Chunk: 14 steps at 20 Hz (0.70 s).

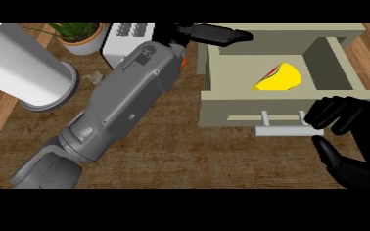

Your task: Pick up the cup, place it into the drawer and close the drawer

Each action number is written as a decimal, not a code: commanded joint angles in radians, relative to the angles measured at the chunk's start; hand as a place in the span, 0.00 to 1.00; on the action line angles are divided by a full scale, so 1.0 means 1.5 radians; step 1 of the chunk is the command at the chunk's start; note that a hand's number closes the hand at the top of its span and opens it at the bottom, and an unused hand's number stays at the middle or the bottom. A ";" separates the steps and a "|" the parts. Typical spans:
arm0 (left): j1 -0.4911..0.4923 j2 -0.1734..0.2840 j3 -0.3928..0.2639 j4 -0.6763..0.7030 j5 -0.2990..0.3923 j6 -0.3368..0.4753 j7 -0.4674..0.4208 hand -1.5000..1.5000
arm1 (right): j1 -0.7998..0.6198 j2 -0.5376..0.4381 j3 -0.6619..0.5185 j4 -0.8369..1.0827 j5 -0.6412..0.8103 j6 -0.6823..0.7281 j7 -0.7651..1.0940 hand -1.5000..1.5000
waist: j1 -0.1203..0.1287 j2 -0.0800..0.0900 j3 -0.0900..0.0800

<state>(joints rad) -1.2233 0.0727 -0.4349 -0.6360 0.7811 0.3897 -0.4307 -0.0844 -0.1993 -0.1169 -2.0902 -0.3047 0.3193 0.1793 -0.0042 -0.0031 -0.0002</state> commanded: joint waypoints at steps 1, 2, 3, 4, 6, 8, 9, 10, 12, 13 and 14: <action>0.087 0.025 0.004 -0.091 0.001 0.022 0.001 0.00 | 0.013 -0.043 -0.006 0.007 0.048 0.042 -0.024 1.00 | 0.022 -0.006 0.000; 0.089 0.055 0.028 -0.089 0.013 0.000 0.013 0.00 | 0.022 -0.037 0.012 0.014 0.070 0.052 -0.042 1.00 | 0.017 -0.003 0.000; 0.120 0.083 0.020 -0.126 0.011 -0.006 0.027 0.00 | 0.037 -0.021 0.038 -0.014 0.103 0.027 -0.020 1.00 | 0.023 -0.006 0.000; 0.109 0.095 0.029 -0.165 0.016 0.021 0.061 0.00 | 0.052 -0.036 0.030 -0.034 0.096 0.039 -0.012 1.00 | 0.020 -0.007 0.000; 0.192 0.118 0.022 -0.208 0.013 0.013 0.045 0.00 | 0.054 -0.057 0.029 -0.029 0.111 0.059 -0.017 1.00 | 0.026 -0.007 0.000; 0.267 0.141 0.013 -0.282 0.015 0.003 0.044 0.00 | 0.035 -0.084 -0.006 -0.008 0.106 0.066 -0.009 1.00 | 0.033 -0.007 0.000; 0.261 0.158 0.020 -0.295 0.012 0.011 0.064 0.00 | 0.001 -0.073 0.029 0.032 0.152 0.056 -0.008 1.00 | 0.031 -0.004 0.000; 0.310 0.177 0.017 -0.356 0.017 0.021 0.082 0.00 | 0.039 -0.058 0.034 0.002 0.155 0.049 -0.012 1.00 | 0.029 -0.006 0.000; 0.348 0.225 0.041 -0.395 0.025 0.005 0.094 0.00 | 0.025 -0.055 0.048 0.025 0.182 0.040 0.005 1.00 | 0.028 -0.004 0.000; 0.402 0.220 0.029 -0.442 0.023 0.002 0.081 0.00 | 0.022 -0.045 0.055 0.027 0.192 0.029 0.011 1.00 | 0.028 -0.004 0.000; 0.404 0.232 0.039 -0.477 0.017 0.027 0.100 0.00 | 0.017 -0.031 0.077 0.048 0.230 0.022 -0.011 1.00 | 0.023 -0.002 0.000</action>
<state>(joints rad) -0.7442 0.3513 -0.3934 -1.1774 0.8064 0.4095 -0.3176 -0.0434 -0.2711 -0.0484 -2.0654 -0.0519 0.3762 0.1731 0.0344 -0.0094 -0.0003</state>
